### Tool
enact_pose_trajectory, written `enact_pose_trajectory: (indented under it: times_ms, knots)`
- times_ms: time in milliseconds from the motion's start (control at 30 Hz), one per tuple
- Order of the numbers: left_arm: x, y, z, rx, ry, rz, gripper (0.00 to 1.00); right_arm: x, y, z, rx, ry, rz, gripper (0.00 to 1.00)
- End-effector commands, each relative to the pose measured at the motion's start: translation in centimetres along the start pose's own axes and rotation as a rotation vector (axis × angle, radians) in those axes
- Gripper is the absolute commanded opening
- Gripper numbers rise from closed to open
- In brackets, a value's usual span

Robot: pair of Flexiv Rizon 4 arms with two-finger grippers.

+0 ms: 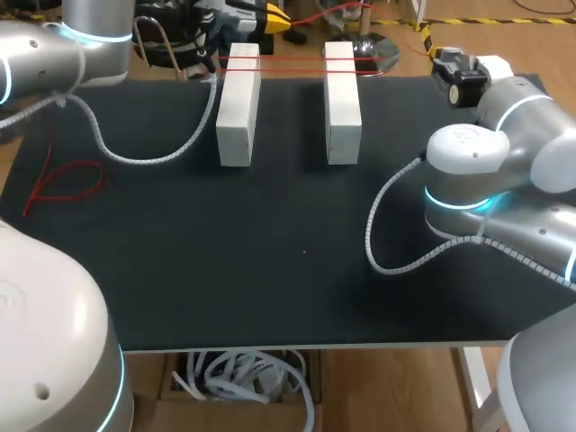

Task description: Grab the tape and strap the tape.

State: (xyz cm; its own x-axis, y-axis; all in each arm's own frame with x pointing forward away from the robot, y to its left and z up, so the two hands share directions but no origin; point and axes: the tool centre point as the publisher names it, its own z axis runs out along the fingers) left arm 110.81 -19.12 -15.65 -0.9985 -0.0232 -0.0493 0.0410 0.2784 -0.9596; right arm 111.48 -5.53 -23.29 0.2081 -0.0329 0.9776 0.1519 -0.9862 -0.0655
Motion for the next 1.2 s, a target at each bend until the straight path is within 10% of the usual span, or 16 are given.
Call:
enact_pose_trajectory:
  times_ms: [33, 400, 767, 1200]
  knots:
    - [0.4, -0.2, -0.1, -0.013, -0.035, -0.001, 0.0, 0.1, 0.0, 0.0, -0.001, -0.006, -0.001, 0.0]
    - [0.3, -0.3, 0.2, -0.029, -0.018, 0.0, 0.0, 0.1, 0.0, 0.0, -0.001, -0.006, -0.001, 0.0]
    - [0.7, -0.2, 4.2, -0.531, 0.159, -0.011, 0.0, 0.1, 0.0, 0.0, -0.001, -0.006, -0.001, 0.0]
    - [1.2, 0.4, 5.0, -0.762, 0.145, -0.021, 0.0, 0.1, 0.0, 0.0, -0.001, -0.006, -0.001, 0.0]
